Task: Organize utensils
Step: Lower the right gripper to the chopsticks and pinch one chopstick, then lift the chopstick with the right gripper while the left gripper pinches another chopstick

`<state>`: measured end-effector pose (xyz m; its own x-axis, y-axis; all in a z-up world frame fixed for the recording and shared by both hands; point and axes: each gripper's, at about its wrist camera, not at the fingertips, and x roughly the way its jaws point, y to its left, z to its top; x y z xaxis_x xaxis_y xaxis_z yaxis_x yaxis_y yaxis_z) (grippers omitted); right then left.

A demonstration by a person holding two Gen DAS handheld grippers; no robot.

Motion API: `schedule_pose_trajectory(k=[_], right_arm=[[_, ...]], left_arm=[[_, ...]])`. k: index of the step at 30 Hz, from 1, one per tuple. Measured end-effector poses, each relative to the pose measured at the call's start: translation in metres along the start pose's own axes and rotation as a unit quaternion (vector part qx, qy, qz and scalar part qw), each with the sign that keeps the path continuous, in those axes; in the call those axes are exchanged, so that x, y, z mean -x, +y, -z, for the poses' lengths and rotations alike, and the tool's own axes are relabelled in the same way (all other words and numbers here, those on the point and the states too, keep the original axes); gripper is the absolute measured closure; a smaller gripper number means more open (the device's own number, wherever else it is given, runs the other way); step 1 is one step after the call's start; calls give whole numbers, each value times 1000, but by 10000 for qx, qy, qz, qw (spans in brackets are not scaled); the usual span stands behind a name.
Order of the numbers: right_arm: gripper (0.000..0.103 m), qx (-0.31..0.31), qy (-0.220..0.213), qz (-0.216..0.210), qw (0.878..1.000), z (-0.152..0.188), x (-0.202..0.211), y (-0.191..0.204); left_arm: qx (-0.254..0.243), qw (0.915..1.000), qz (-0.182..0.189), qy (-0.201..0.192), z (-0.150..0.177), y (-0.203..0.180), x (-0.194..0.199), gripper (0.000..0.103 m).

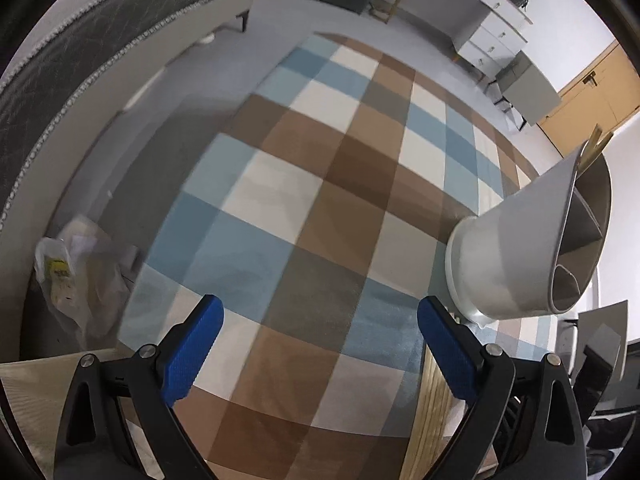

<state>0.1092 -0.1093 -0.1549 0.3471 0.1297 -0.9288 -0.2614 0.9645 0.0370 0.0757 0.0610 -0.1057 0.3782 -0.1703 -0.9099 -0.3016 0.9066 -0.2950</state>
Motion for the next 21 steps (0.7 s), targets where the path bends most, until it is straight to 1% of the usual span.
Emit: schedule_pose_trajectory(k=[3, 6, 8, 11, 13, 15, 17, 19, 21], right_arm=[[99, -399, -246, -311, 9984, -3, 12, -15], [100, -701, -602, -569, 9941, -2, 31, -31], [100, -984, -857, -710, 9889, 0, 45, -47], [99, -1403, -1062, -949, 9798, 2, 56, -67], [99, -1588, -1155, -1079, 9746, 5, 63, -78], [99, -1525, -1250, -1064, 9746, 6, 69, -77], [99, -1474, -1343, -1040, 9744, 10, 74, -77], [99, -1622, -1366, -1137, 9706, 11, 75, -83], [99, -1834, -1400, -1227, 9652, 12, 77, -92]], left_arm=[[-138, 9998, 62, 122, 4, -11, -6, 8], [-484, 9986, 17, 214, 11, -28, -14, 8], [-684, 9972, -23, 300, 15, -37, -20, 8], [-925, 9950, -124, 355, 21, -50, -27, 8], [-1070, 9931, -265, 399, 25, -59, -32, 8], [-1103, 9920, -421, 452, 25, -63, -37, 8], [-1107, 9918, -475, 422, 24, -67, -38, 8], [-1083, 9916, -609, 362, 23, -68, -39, 8], [-1084, 9912, -647, 392, 24, -70, -43, 8]])
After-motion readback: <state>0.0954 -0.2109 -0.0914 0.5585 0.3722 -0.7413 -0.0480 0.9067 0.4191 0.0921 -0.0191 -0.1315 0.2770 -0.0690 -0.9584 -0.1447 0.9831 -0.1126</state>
